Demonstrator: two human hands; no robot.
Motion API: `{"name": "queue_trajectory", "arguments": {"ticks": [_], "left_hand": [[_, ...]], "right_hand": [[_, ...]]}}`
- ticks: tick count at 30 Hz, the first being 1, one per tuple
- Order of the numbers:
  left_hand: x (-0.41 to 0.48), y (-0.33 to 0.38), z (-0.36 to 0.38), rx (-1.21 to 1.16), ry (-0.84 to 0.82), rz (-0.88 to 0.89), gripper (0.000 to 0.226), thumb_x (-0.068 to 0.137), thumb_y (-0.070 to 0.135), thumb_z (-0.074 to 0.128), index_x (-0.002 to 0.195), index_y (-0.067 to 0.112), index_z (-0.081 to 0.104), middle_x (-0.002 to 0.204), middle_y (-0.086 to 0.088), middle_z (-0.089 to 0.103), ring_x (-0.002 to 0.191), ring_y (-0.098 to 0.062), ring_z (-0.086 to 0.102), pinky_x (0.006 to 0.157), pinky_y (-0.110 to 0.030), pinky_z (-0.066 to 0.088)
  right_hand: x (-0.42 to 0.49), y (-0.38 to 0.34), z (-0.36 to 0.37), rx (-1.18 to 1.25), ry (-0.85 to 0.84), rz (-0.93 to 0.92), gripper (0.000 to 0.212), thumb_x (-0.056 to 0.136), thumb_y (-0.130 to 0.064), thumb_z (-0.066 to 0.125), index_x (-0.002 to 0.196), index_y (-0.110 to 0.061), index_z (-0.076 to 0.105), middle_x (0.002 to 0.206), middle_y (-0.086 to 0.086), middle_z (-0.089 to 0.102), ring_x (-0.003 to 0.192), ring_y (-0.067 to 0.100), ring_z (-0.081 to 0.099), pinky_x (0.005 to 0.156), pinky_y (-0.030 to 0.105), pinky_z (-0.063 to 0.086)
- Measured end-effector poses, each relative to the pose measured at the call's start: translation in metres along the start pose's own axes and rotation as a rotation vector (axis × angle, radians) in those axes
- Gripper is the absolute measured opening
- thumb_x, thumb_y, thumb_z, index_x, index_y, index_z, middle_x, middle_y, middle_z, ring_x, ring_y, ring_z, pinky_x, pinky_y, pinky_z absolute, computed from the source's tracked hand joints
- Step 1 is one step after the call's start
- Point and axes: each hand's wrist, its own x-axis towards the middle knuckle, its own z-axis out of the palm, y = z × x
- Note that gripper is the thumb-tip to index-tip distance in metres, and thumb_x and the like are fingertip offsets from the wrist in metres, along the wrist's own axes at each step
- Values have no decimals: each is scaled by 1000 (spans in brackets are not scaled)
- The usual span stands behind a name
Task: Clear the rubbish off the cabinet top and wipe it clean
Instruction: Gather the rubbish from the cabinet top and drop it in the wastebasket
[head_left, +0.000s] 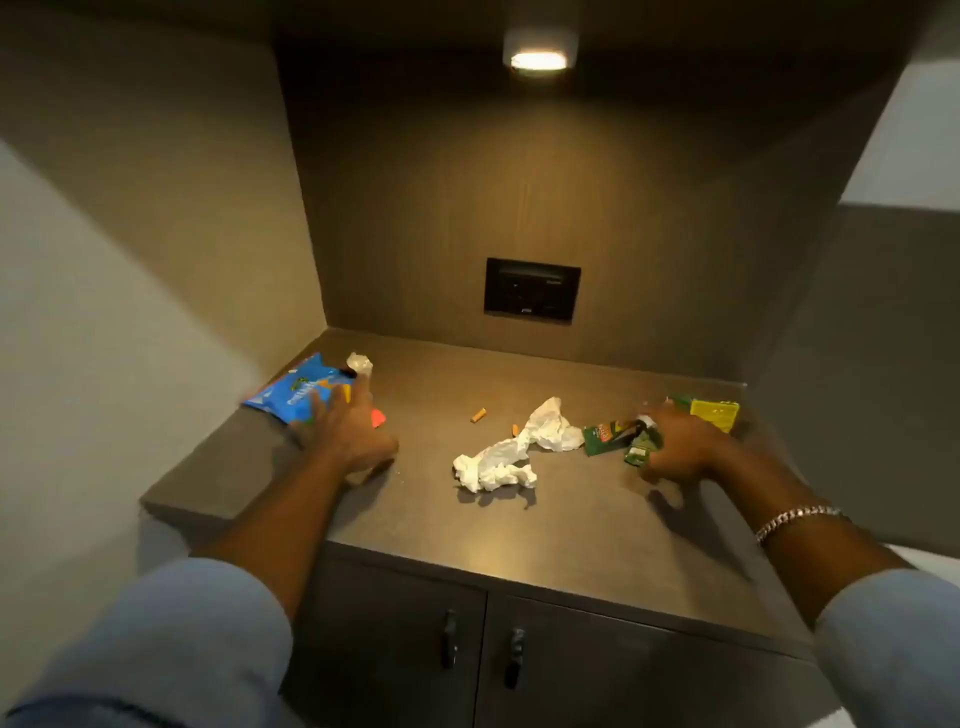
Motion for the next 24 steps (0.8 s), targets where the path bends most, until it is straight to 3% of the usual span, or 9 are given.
{"name": "queue_trajectory", "arguments": {"ticks": [2, 4, 7, 10, 13, 16, 20, 22, 24], "left_hand": [[21, -11, 5, 35, -36, -164, 108, 69, 53, 69, 152, 29, 4, 159, -21, 19, 145, -45, 17, 117, -57, 23], [36, -24, 8, 89, -16, -251, 87, 73, 58, 65, 144, 19, 32, 147, -23, 40, 135, -44, 37, 112, -52, 34], [43, -25, 13, 89, 220, -204, 41, 83, 27, 61, 118, 6, 58, 123, -24, 60, 115, -44, 54, 99, -49, 47], [39, -18, 3, -88, 378, -232, 30, 82, 6, 57, 110, -1, 64, 111, -31, 65, 105, -48, 60, 88, -50, 52], [19, 11, -20, -385, 522, -174, 25, 83, 4, 60, 105, 1, 73, 100, -32, 70, 93, -48, 63, 80, -47, 51], [-22, 56, -41, -691, 593, -62, 19, 86, 12, 62, 96, 2, 75, 88, -23, 74, 79, -39, 66, 69, -39, 51], [-121, 104, -55, -1043, 448, 38, 20, 88, 17, 66, 103, 7, 74, 88, -12, 76, 74, -20, 70, 65, -38, 62], [-179, 118, -51, -1166, 270, 98, 19, 89, 16, 66, 106, 13, 72, 85, 0, 75, 74, -12, 75, 58, -31, 63], [-233, 125, -40, -1218, 126, 119, 18, 89, 10, 66, 105, 12, 73, 86, -4, 77, 75, -17, 76, 59, -34, 64]], "right_hand": [[17, 2, -1, -59, -172, 37, 81, 56, -29, 75, 133, -24, 50, 128, 10, 60, 110, 28, 59, 85, 31, 51], [31, 4, -1, -146, -145, 45, 66, 59, -24, 73, 123, -27, 58, 121, 8, 66, 106, 28, 62, 78, 27, 49], [39, 4, 4, -244, 68, -2, 37, 67, -17, 67, 102, -28, 67, 112, 12, 67, 100, 34, 62, 73, 30, 49], [41, 9, 8, -140, 262, 25, 29, 73, -12, 64, 99, -21, 69, 104, 20, 67, 94, 41, 62, 75, 36, 53], [25, -3, -4, 98, 475, -41, 31, 76, -13, 58, 105, -19, 66, 99, 23, 70, 88, 43, 65, 77, 45, 56], [-14, -34, -29, 345, 824, -152, 37, 71, -11, 48, 101, -19, 68, 86, 16, 75, 73, 36, 68, 65, 36, 56], [-114, -77, -54, 716, 990, -187, 35, 74, -2, 55, 99, -22, 71, 85, -2, 75, 73, 13, 66, 64, 25, 52], [-167, -90, -51, 918, 944, -199, 33, 76, 1, 58, 97, -21, 73, 87, -6, 74, 78, 6, 66, 65, 19, 52], [-222, -95, -40, 1119, 851, -210, 31, 80, -1, 61, 97, -24, 73, 89, -12, 73, 80, 1, 67, 62, 13, 52]]}}
